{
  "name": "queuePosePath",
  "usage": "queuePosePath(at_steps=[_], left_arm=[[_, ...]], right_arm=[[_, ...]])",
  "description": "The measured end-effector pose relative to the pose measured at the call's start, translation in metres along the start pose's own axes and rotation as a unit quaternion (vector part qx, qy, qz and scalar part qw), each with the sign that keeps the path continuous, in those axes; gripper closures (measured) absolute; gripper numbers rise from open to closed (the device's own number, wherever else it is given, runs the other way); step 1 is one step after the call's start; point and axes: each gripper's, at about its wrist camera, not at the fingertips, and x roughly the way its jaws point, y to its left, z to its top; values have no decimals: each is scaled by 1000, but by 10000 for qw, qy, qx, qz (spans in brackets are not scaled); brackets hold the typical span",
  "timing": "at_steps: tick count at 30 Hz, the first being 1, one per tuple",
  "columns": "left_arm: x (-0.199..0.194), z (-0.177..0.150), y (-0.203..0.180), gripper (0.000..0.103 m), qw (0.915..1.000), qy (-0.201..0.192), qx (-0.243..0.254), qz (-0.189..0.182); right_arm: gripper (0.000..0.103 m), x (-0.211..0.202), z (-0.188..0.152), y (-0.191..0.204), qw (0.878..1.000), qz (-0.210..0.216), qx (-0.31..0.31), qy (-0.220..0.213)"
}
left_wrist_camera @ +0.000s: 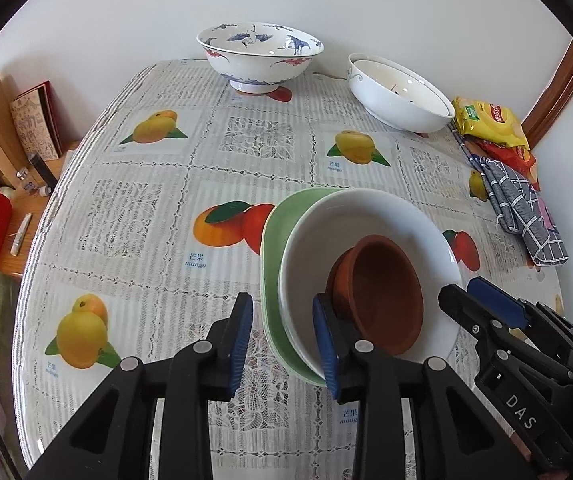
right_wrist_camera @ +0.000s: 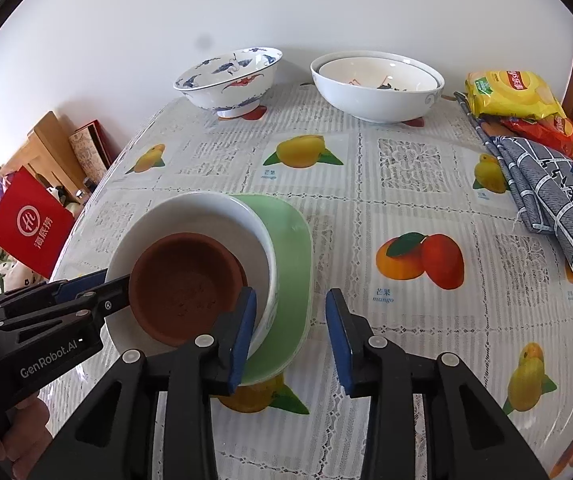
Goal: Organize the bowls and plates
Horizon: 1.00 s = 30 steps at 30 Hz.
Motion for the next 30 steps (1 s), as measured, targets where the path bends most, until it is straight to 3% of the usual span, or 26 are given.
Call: queuePosePath(at_steps=[5, 9, 13, 19, 25, 30], left_arm=[[-22, -11, 0, 72, 9998, -171, -26, 11], [-46, -22, -10, 58, 9991, -423, 81, -42], [-73, -36, -29, 55, 9973, -687, 197, -137], [-116, -59, -64, 40, 9911, -1228, 493, -151], [-150, -84, -92, 27, 9824, -1749, 658, -4], [-163, -101, -104, 19, 9795, -1900, 663, 36]], right_arm=[[63, -24, -11, -5, 9997, -107, 106, -182], [60, -53, -23, -9, 9981, -438, 35, -428], [53, -91, -36, -21, 9953, -622, 194, -715], [48, -144, -58, -45, 9909, -770, 597, -927], [33, -180, -80, -57, 9853, -1090, 655, -1138], [14, -197, -98, -66, 9823, -1234, 697, -1222]])
